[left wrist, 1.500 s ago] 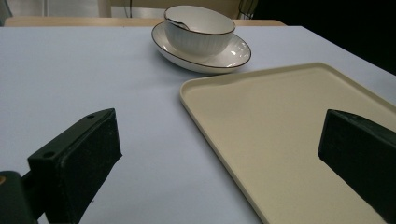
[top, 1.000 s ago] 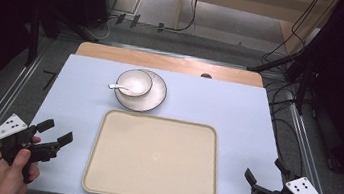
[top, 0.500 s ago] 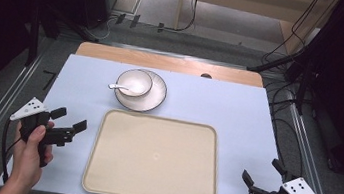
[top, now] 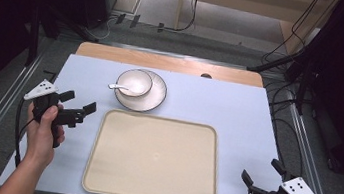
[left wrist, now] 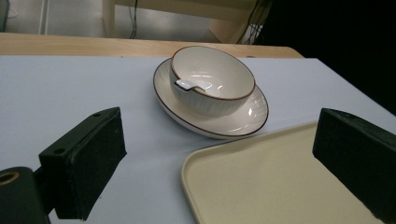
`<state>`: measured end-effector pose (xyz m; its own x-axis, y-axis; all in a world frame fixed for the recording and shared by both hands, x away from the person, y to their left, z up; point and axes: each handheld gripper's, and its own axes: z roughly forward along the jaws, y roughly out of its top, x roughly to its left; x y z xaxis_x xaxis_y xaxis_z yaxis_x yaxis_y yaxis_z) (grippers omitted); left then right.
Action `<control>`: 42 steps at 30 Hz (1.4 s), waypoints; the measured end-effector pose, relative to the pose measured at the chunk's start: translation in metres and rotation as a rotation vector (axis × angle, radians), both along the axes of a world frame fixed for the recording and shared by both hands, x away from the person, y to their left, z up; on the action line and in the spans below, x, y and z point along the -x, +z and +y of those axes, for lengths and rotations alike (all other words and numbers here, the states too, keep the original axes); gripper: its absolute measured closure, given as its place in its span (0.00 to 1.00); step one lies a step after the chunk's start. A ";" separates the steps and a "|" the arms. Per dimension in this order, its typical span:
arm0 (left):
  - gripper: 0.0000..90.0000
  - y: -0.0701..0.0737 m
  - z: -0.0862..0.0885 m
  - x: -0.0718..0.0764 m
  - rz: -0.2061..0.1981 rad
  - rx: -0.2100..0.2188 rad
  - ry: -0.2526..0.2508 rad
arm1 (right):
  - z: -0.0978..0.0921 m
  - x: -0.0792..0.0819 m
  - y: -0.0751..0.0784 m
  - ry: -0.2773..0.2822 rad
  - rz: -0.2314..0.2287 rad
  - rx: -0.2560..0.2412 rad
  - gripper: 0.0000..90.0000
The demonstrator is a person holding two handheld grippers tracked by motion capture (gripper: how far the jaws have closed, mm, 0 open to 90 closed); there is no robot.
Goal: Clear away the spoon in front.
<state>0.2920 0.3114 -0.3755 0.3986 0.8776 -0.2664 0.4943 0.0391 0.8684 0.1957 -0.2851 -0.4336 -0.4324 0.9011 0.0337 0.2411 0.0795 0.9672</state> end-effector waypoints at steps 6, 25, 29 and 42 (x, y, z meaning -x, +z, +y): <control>0.03 -0.004 -0.004 -0.013 0.025 -0.002 0.012 | -0.001 0.000 -0.001 0.006 -0.002 0.001 0.00; 0.15 -0.008 -0.013 -0.048 0.088 0.033 0.082 | 0.002 -0.001 -0.003 0.009 0.003 -0.001 0.00; 0.15 -0.012 -0.017 -0.056 0.123 0.047 0.081 | 0.001 -0.001 -0.003 0.009 0.001 -0.001 0.00; 0.18 -0.020 -0.026 -0.076 0.240 0.120 0.109 | 0.001 -0.002 -0.004 0.015 0.000 0.000 0.00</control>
